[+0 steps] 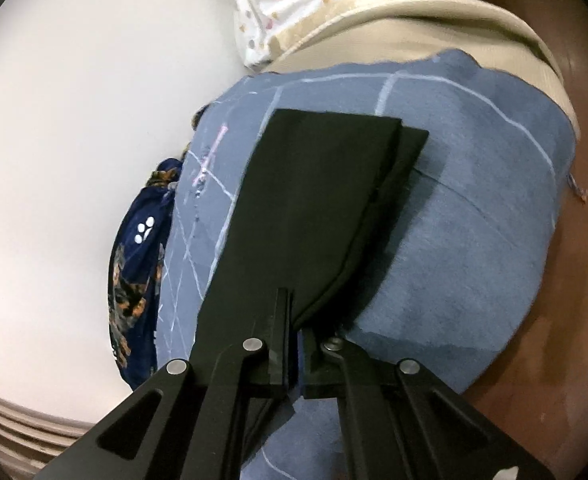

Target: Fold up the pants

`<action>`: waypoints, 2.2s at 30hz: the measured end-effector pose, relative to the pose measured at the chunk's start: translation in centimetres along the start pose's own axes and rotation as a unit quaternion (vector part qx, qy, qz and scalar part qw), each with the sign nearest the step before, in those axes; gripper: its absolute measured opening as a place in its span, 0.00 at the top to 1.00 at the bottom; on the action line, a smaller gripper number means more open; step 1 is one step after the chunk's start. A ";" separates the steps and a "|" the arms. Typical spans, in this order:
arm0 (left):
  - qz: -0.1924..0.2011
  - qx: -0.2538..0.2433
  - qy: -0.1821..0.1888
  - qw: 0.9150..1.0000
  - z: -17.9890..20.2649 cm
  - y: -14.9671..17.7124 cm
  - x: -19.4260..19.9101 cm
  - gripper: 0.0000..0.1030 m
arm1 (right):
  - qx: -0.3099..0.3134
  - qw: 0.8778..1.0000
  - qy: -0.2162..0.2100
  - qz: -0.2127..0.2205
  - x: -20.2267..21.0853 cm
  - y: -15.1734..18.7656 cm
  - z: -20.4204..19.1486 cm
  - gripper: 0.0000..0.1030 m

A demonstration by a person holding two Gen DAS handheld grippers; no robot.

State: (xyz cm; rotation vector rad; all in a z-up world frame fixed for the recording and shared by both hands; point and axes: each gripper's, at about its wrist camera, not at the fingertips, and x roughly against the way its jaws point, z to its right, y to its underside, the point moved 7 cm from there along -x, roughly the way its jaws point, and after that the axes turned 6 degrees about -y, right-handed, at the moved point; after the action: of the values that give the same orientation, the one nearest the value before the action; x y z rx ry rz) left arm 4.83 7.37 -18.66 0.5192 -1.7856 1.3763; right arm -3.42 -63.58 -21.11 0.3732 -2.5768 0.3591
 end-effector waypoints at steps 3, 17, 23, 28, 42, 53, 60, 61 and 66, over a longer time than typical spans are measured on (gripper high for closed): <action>0.000 -0.001 0.001 1.000 0.0 0.0 0.0 0.32 | -0.013 1.000 0.008 -0.007 -0.3 -0.3 1.0 1.00; 0.001 -0.001 0.004 1.000 -0.1 0.1 0.0 0.29 | -0.077 0.995 -0.040 0.051 4.0 -1.8 3.4 0.89; 0.000 -0.002 0.003 1.000 -0.2 0.1 -0.1 0.27 | -0.098 0.991 -0.040 0.087 6.5 -3.7 4.9 0.87; -0.006 0.003 0.002 1.000 -0.1 -0.1 -0.1 0.27 | -0.103 0.991 -0.036 0.079 6.3 -4.6 5.5 0.77; 0.031 0.031 0.023 0.999 2.2 -3.8 3.3 0.27 | -0.084 0.994 -0.068 0.008 1.2 -3.7 2.0 0.63; 0.071 0.033 0.027 0.997 5.4 -5.5 6.0 0.24 | -0.062 0.998 -0.006 0.020 1.2 -4.1 1.3 0.89; 0.080 0.019 0.017 0.996 5.9 -5.6 6.1 0.24 | -0.019 1.000 -0.011 0.016 1.4 -3.0 -1.8 0.89; 0.077 0.021 0.017 0.997 5.8 -5.5 6.0 0.23 | -0.007 1.000 -0.009 0.014 1.4 -2.8 -2.5 0.89; 0.062 0.042 0.011 0.997 4.9 -5.3 5.3 0.23 | 0.028 1.000 -0.009 0.007 1.1 -1.6 -5.3 0.89</action>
State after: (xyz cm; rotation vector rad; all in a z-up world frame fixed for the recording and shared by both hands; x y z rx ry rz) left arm 3.86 1.85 -11.61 0.4421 -1.7738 1.5416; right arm -1.51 -63.56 -15.85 0.3803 -2.5915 0.4351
